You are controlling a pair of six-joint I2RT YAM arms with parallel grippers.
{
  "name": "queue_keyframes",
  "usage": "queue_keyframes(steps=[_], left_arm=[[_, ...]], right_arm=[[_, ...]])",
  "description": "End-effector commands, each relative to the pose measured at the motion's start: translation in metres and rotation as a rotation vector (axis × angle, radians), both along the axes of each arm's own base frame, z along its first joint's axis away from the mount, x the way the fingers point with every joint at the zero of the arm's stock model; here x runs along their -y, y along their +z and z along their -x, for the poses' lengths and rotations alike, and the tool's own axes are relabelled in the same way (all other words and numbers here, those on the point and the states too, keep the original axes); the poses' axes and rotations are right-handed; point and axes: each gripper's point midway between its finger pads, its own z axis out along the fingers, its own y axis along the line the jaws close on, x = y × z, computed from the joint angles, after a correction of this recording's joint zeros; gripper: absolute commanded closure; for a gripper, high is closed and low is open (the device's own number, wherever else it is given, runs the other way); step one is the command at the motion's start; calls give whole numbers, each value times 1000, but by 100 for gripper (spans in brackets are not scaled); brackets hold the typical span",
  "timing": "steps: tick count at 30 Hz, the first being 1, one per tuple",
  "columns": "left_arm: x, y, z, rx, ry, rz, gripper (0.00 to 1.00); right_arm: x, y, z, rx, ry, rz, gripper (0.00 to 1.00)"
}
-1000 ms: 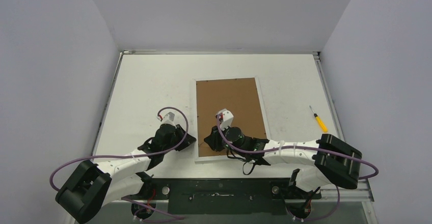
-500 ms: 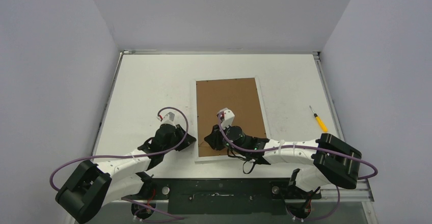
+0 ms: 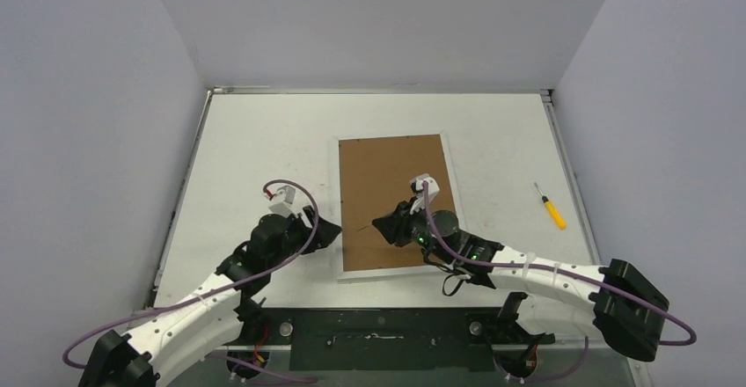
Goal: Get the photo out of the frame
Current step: Adjust the screwdriver.
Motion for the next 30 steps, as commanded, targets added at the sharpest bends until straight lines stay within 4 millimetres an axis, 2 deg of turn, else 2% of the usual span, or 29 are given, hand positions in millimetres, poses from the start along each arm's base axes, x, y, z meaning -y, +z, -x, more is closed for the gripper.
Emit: queue_keyframes(steps=[1, 3, 7, 10, 14, 18, 26, 29, 30], left_arm=[[11, 57, -4, 272, -124, 12, 30], [15, 73, -4, 378, -155, 22, 24], [20, 97, -7, 559, -174, 19, 23], [32, 107, -1, 684, -244, 26, 24], [48, 107, 6, 790, -350, -44, 26], [62, 106, 10, 863, -441, -99, 35], [84, 99, 25, 954, -607, -113, 45], [92, 93, 30, 979, -677, -131, 62], [94, 92, 31, 984, -696, -139, 74]], right_arm=[[3, 36, -3, 37, 19, -38, 95], [1, 46, 1, 29, 51, -59, 95], [-1, 56, 7, 2, 103, -64, 95], [-3, 57, 9, -18, 133, -48, 95], [-7, 57, 11, -35, 168, -49, 95], [-12, 62, 15, -44, 197, -77, 95], [-18, 61, 22, -88, 253, -81, 95], [-20, 59, 25, -105, 284, -72, 95], [-21, 58, 27, -112, 296, -66, 95]])
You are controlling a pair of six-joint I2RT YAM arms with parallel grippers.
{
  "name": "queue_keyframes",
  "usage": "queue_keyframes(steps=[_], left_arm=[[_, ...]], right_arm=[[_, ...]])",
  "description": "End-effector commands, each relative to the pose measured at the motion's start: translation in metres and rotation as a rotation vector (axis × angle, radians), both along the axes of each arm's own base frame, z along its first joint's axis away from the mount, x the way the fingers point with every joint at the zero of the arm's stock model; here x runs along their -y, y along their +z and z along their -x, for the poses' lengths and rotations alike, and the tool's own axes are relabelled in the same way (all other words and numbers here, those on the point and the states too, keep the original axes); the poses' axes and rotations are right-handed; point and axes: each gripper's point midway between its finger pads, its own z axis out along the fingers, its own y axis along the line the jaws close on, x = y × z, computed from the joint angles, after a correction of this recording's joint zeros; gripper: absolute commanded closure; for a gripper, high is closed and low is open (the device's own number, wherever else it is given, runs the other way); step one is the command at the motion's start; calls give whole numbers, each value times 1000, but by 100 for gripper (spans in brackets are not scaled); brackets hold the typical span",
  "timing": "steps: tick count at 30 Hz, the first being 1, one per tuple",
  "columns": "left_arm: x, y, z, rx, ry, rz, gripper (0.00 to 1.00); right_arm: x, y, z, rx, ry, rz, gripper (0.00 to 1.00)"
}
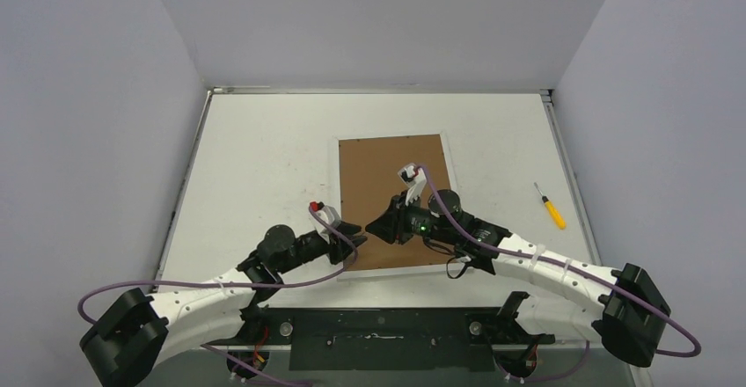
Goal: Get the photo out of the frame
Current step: Adjust the screwdriver.
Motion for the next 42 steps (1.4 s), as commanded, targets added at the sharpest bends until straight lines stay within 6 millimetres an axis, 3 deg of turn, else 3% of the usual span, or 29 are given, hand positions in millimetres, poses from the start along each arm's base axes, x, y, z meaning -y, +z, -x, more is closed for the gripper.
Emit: queue_keyframes(steps=[1, 3, 9, 12, 15, 19, 27, 32, 42], left_arm=[[18, 28, 6, 168, -120, 8, 84], [20, 22, 8, 191, -151, -31, 100], [21, 7, 16, 273, -222, -106, 100], [21, 1, 17, 279, -237, -128, 100], [23, -3, 19, 284, -258, -145, 100], [26, -7, 24, 282, -295, -164, 100], [34, -16, 31, 280, -346, -214, 100], [36, -19, 32, 275, -350, -228, 100], [38, -25, 31, 268, -348, -258, 100]], right_arm=[[-11, 25, 2, 12, 63, -43, 94], [-11, 21, 5, -6, 84, -18, 88], [7, -10, 16, -171, 166, 149, 60], [17, -12, 22, -241, 203, 154, 42], [27, -7, 21, -276, 215, 143, 35], [32, -10, 23, -325, 249, 170, 36], [24, -13, 27, -395, 301, 163, 42], [21, -18, 25, -422, 298, 164, 53], [17, -24, 27, -448, 303, 165, 65]])
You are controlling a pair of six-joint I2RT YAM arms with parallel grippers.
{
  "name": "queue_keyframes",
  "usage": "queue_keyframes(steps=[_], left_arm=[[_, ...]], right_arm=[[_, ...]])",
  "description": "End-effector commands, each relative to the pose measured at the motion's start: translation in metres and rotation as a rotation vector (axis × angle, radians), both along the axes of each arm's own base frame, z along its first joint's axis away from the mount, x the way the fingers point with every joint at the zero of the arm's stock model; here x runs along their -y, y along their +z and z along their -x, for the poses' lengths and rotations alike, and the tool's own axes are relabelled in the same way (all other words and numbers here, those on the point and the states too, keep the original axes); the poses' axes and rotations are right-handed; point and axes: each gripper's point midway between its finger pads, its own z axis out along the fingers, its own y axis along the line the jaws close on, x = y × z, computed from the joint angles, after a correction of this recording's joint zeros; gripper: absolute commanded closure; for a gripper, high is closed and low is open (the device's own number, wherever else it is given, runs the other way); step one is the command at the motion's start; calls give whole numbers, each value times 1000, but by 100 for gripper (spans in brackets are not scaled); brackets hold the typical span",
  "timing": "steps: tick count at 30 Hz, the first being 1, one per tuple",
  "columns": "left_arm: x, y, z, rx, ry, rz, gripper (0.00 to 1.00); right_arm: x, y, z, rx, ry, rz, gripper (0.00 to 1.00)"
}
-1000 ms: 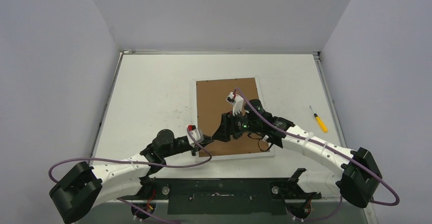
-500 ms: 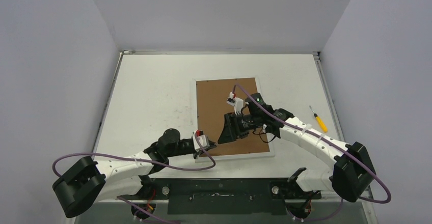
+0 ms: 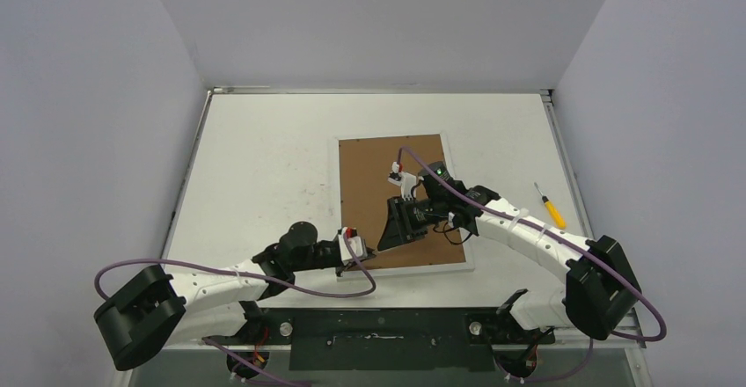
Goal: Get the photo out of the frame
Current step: Adjust the screwdriver, then release the photo frame item from the photo frame.
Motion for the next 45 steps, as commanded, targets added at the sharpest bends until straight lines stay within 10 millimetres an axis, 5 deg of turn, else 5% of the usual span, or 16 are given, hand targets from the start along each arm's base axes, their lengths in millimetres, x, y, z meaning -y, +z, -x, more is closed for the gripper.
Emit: queue_keyframes(steps=[1, 11, 17, 19, 24, 27, 31, 34, 39, 45], left_arm=[[10, 19, -6, 48, -8, 30, 100], [10, 17, -6, 48, -3, 20, 100], [10, 17, -8, 49, 9, 19, 100], [9, 17, -8, 51, 15, 17, 99], [5, 24, -16, 42, 86, 44, 59], [-3, 38, -25, 7, 191, 108, 44], [-26, 60, -48, -144, 466, 241, 25], [-52, 63, -67, -290, 714, 311, 1], [-87, 52, -74, -482, 975, 373, 4], [-98, 21, -67, -679, 1008, 338, 3]], right_arm=[[-12, 15, -4, 25, 23, -51, 67], [-13, 10, 0, 14, 38, -43, 65], [-15, 9, 2, 15, 44, -41, 94], [-14, 9, 1, 25, 38, -35, 95], [-6, 7, -10, 56, -11, -15, 95], [0, 3, -19, 71, -40, -24, 95], [4, -5, -25, 73, -54, -64, 95], [4, -15, -28, 46, -48, -104, 95], [-2, -25, -33, 36, -18, -150, 95], [-10, -41, -42, 57, 15, -174, 95]])
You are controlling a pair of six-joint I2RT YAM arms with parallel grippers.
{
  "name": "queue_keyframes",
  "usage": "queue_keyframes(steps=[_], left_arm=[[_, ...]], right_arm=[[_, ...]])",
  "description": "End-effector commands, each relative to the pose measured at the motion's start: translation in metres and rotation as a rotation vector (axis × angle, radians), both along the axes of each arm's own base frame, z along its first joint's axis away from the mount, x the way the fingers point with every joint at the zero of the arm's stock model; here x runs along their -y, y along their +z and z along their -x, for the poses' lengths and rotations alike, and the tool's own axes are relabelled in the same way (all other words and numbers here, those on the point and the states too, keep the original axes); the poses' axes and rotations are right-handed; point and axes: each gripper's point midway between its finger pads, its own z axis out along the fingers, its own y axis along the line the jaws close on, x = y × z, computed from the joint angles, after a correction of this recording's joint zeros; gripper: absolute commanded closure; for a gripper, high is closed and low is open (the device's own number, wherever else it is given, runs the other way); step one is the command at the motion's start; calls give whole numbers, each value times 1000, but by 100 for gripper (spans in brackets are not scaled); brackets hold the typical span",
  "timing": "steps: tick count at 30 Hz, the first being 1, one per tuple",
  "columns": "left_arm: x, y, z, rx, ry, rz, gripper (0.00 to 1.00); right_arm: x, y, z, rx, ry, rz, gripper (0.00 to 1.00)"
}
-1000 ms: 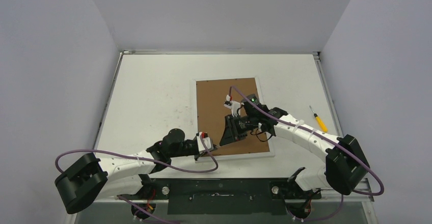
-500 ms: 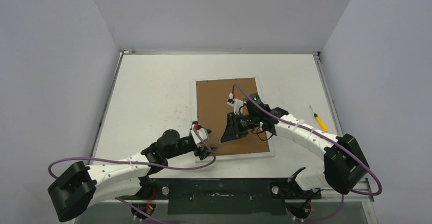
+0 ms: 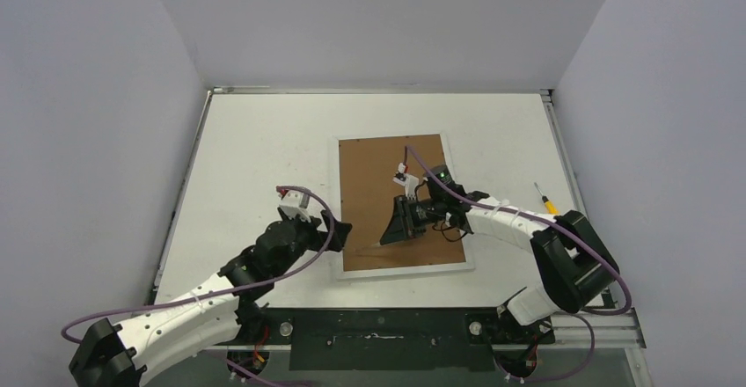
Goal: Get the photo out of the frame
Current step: Release the photo frame item from the photo frame.
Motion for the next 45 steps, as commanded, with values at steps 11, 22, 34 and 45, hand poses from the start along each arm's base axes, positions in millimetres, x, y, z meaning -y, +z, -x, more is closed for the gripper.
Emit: queue_keyframes(steps=[11, 22, 34, 45], left_arm=[[-29, -55, 3, -344, 150, 98, 49], [-29, -75, 9, -403, 133, 63, 58], [-20, -83, 9, -433, 91, 61, 63], [-16, -95, 10, -464, 75, 45, 70]], right_arm=[[-21, -18, -19, 76, 81, -84, 94], [-31, -22, -27, 64, 84, -95, 94], [-39, -25, -26, 50, 96, -93, 94], [-45, -20, -26, 37, 97, -92, 94]])
